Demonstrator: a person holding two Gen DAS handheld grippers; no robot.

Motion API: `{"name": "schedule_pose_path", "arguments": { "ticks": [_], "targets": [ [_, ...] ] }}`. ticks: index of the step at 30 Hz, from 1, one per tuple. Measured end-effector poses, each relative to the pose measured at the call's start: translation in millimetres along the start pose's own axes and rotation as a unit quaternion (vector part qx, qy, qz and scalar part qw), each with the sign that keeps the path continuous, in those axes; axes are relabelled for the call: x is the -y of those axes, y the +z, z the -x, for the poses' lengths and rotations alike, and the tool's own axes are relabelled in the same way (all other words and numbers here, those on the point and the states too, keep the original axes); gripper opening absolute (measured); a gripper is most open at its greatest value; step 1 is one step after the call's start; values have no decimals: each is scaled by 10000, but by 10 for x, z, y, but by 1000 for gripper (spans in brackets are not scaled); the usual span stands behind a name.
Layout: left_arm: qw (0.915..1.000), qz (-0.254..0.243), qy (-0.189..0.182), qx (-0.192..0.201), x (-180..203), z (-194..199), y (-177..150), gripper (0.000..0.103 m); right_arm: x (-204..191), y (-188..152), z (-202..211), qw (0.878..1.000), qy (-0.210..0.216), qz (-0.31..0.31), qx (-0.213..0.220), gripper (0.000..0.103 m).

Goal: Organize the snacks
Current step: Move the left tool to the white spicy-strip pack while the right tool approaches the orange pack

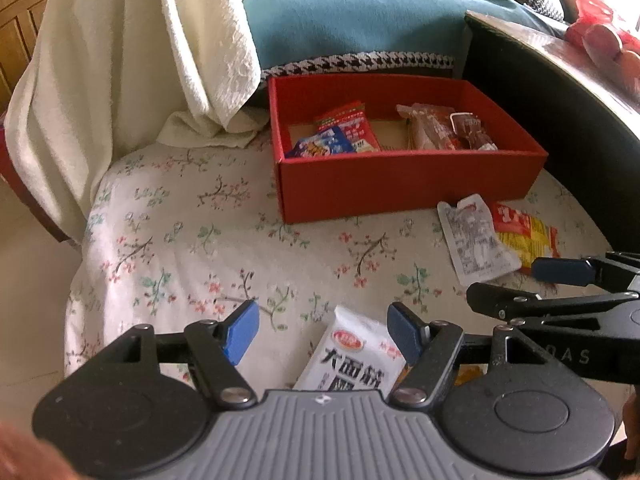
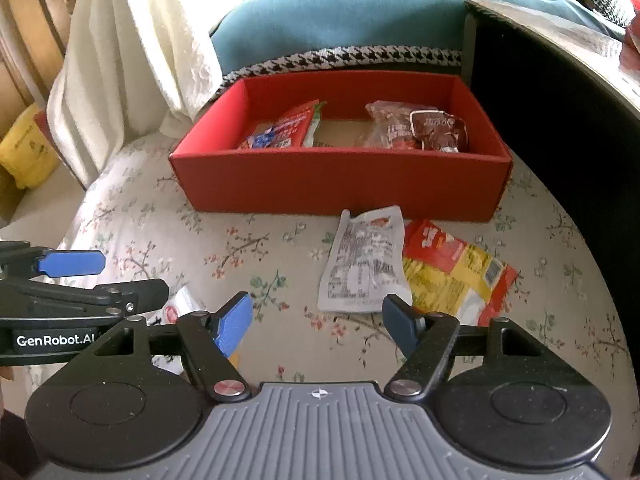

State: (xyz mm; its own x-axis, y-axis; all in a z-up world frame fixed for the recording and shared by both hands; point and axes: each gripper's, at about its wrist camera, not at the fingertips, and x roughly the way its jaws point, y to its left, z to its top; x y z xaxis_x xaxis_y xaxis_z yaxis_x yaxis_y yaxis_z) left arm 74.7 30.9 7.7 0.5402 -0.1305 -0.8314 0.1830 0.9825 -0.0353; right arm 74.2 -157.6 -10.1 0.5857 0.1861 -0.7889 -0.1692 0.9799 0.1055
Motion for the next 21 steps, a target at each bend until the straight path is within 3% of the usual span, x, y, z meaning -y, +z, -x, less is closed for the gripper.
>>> {"name": "schedule_pose_path", "arguments": {
  "ticks": [4,13,21],
  "targets": [
    [10000,2,14,-71,-7,30,-100,69,-19,-63,50,10000,-4,-1,-12,78],
    [9994,11,24,-343,-130,-31,-241,69,-25,-194,31,9995,-12,94,-287,80],
    [9969,-186,-298,-698,-82,-143,-374,69,-108,-211,-49,9976,227,404,-515,82]
  ]
}}
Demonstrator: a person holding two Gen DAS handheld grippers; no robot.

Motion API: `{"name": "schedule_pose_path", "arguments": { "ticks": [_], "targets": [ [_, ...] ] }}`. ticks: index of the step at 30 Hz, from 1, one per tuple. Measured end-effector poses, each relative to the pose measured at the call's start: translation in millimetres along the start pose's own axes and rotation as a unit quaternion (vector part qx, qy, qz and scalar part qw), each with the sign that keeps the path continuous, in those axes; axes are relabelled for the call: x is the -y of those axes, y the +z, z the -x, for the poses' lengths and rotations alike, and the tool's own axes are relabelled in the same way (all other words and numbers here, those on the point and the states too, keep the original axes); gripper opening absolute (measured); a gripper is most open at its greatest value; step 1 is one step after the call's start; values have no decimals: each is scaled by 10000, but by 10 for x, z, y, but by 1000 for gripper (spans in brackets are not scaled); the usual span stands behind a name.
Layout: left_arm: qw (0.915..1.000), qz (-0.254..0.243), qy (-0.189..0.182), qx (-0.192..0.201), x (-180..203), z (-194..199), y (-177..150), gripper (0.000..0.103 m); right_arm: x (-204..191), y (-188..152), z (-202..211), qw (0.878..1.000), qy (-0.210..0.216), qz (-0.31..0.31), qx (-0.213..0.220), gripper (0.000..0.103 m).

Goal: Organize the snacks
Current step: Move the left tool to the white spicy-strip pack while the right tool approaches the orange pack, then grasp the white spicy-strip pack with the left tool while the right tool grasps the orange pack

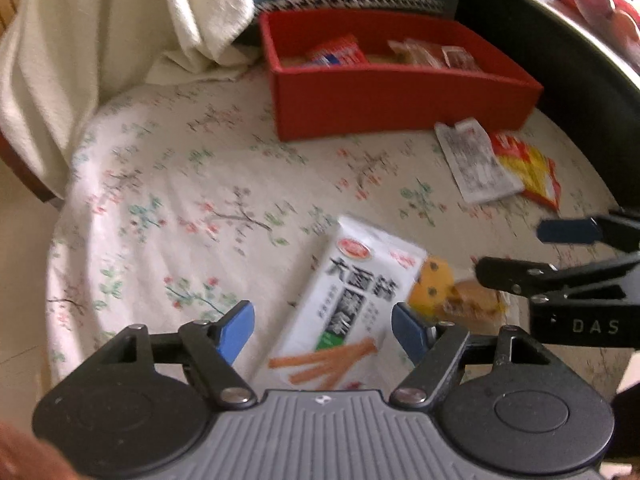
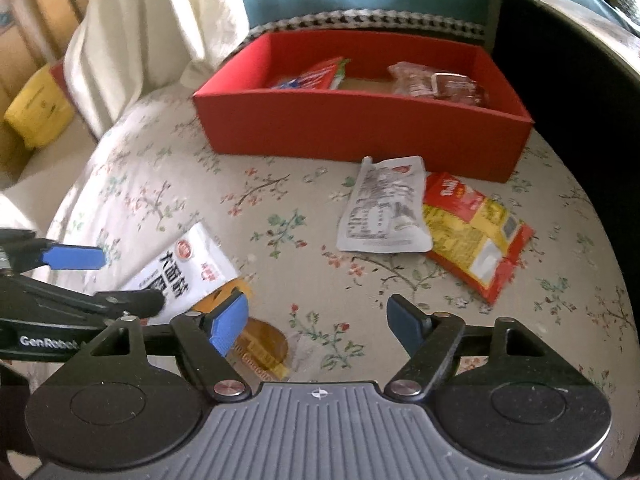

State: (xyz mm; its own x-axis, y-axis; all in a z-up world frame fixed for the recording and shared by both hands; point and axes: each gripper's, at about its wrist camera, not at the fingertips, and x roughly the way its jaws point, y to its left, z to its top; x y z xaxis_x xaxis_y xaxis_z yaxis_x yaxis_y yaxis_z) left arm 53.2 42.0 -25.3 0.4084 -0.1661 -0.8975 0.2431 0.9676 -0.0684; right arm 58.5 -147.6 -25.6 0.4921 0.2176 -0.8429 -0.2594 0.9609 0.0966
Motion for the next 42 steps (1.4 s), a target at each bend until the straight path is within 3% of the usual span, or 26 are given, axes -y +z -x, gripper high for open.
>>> {"name": "schedule_pose_path", "arguments": {
  "ticks": [4,6,10,12,17,21,23,25,30,34,42],
  "targets": [
    [9995,-223,-159,-165,66,-84,-51,69,47,9,-3,10000,39,-39,-44,82],
    [9993,-342,-68,-111,79,-106,-85,67,78,11,0,9999,81,-78,-55,82],
    [9993,-371,-24,-14,29,-40,-124,50,16,-6,-31,9997,116,165,-157,82],
    [9997,-214,-101,-14,-57,-12,-114,49,-70,-7,-42,9988,120,446,-163,82],
    [10000,25,-65,-18,-232,25,-138,48,-282,45,-132,9936,210,1083,-239,82],
    [9999,-79,-35,-54,-211,9,-163,49,-434,65,-310,9874,261,1488,-464,84],
    [9999,-68,-12,-79,-218,-7,-148,54,-471,54,-349,9855,179,1638,-411,87],
    [9999,-37,-6,-96,-228,-31,-116,61,-473,71,-342,9852,188,1652,-405,84],
    [9994,-228,232,-111,-180,-97,-81,68,-600,62,-290,9784,281,1997,-453,54],
    [9996,-218,165,-108,-181,-74,-105,64,-560,39,-238,9818,277,1797,-551,49],
    [9967,-803,21,-81,184,-53,-151,61,-219,-245,-16,9913,-69,1143,-648,48]
  ]
}}
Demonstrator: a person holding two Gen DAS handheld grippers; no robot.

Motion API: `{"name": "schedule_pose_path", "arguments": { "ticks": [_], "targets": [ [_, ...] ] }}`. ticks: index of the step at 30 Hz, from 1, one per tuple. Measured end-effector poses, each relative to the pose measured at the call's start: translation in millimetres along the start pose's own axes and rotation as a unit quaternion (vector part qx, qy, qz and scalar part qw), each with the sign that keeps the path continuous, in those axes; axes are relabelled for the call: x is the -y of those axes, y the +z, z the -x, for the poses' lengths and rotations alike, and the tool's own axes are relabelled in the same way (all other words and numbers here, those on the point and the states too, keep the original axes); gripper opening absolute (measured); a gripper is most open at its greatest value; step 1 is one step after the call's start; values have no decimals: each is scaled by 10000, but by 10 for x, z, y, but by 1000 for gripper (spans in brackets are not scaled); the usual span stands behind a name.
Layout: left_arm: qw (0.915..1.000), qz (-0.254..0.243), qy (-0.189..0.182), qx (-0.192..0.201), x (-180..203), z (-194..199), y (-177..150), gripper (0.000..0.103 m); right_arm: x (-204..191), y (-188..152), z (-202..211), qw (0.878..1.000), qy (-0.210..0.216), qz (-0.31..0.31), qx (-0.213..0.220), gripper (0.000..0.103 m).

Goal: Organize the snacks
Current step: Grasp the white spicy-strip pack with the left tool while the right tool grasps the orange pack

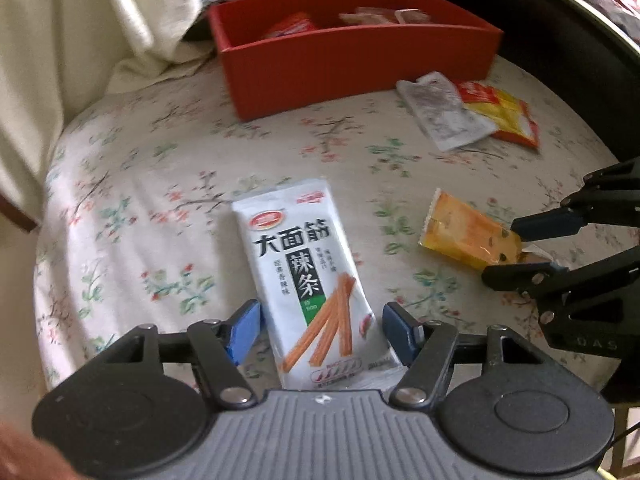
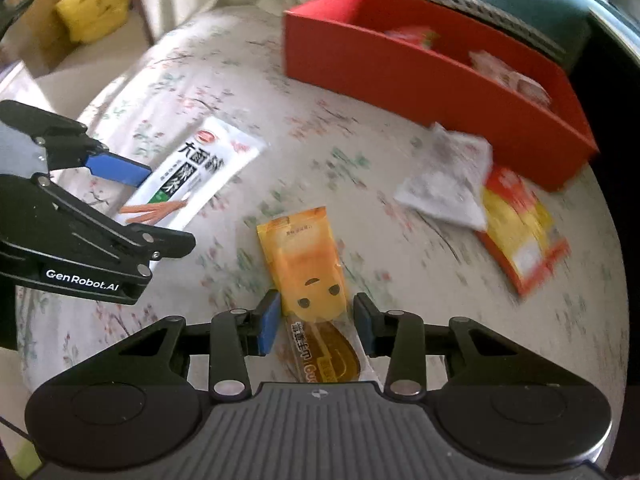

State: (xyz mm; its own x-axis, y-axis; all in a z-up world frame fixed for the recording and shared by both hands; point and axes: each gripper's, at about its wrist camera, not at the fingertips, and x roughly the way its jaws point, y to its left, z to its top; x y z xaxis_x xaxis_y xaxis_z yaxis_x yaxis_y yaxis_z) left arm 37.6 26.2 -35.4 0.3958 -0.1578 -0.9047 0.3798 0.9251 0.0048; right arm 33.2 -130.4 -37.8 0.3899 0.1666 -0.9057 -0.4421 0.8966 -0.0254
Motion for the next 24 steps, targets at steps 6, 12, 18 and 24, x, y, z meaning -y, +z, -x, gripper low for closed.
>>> {"name": "schedule_pose_path", "arguments": {
  "ticks": [6,12,18,24],
  "targets": [
    [9992,400,32,-55,-5,-103,107,80,72,-20,-24,9998,-67,-179,110,57],
    [9980,600,207,35,-38,-145,124,80,17,-7,-44,9998,-89,-119,152,53],
    [9976,663,162,118,-33,-68,165,43,93,-75,42,9990,-134,-367,212,44],
    [9989,427,64,179,80,-21,139,40,199,-138,177,9961,-160,-776,388,43]
  ]
}}
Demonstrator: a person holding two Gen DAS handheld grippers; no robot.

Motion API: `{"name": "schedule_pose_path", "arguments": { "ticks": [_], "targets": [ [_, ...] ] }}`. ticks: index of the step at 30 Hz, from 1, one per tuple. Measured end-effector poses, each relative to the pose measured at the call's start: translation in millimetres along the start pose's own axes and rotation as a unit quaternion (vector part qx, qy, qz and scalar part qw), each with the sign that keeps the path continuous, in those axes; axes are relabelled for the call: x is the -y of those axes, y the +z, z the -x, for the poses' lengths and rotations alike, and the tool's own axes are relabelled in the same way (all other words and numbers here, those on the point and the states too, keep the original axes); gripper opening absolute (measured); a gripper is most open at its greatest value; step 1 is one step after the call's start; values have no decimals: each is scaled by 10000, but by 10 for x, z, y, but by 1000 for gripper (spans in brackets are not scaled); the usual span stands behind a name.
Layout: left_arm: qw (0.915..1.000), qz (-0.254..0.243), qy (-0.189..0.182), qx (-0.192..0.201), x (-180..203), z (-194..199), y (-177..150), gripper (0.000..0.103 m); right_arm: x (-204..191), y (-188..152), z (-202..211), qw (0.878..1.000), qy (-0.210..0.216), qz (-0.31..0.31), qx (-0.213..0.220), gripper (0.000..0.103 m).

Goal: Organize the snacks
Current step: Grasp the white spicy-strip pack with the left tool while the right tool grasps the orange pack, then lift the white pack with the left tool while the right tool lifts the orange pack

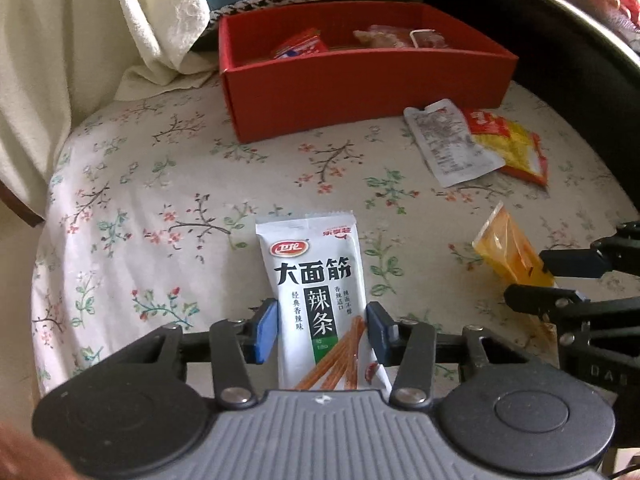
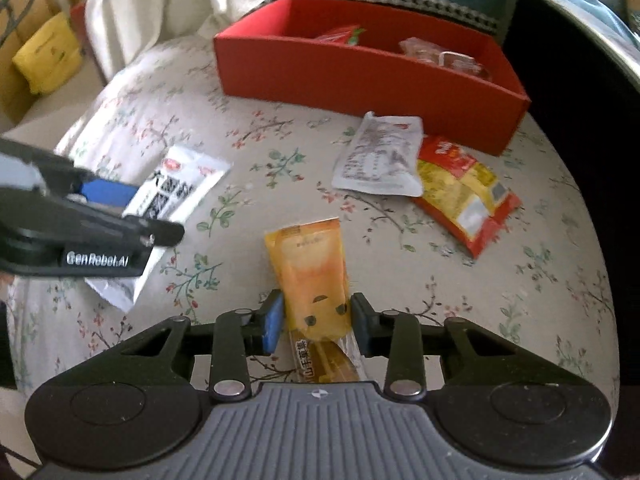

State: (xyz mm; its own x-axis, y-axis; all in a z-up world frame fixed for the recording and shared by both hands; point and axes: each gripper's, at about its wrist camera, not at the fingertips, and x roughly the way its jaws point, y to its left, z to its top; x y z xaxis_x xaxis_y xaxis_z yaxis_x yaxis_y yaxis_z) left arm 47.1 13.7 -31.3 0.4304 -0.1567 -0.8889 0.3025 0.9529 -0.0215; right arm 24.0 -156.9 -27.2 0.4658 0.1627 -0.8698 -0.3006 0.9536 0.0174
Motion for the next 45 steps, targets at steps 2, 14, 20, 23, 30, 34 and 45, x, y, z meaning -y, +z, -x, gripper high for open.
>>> {"name": "schedule_pose_path", "arguments": {
  "ticks": [2,14,20,23,30,34,45],
  "targets": [
    [10000,-51,-5,51,23,27,-9,40,30,-5,50,9999,-19,-100,85,43],
    [9997,82,202,-96,73,-55,10,49,102,20,88,9993,52,-298,197,43],
    [9984,220,523,-56,160,-156,45,84,167,22,81,9992,157,-328,151,43],
    [9979,513,404,-4,104,-139,3,74,236,29,116,9988,204,-425,153,43],
    [9975,148,693,-18,265,-11,4,38,284,75,293,9973,307,-509,442,43],
    [9983,20,544,200,340,78,90,38,367,44,395,9955,179,-696,622,43],
    [9956,102,-21,932,455,489,337,37,549,46,832,9840,-265,-1096,1382,40]
  ]
}}
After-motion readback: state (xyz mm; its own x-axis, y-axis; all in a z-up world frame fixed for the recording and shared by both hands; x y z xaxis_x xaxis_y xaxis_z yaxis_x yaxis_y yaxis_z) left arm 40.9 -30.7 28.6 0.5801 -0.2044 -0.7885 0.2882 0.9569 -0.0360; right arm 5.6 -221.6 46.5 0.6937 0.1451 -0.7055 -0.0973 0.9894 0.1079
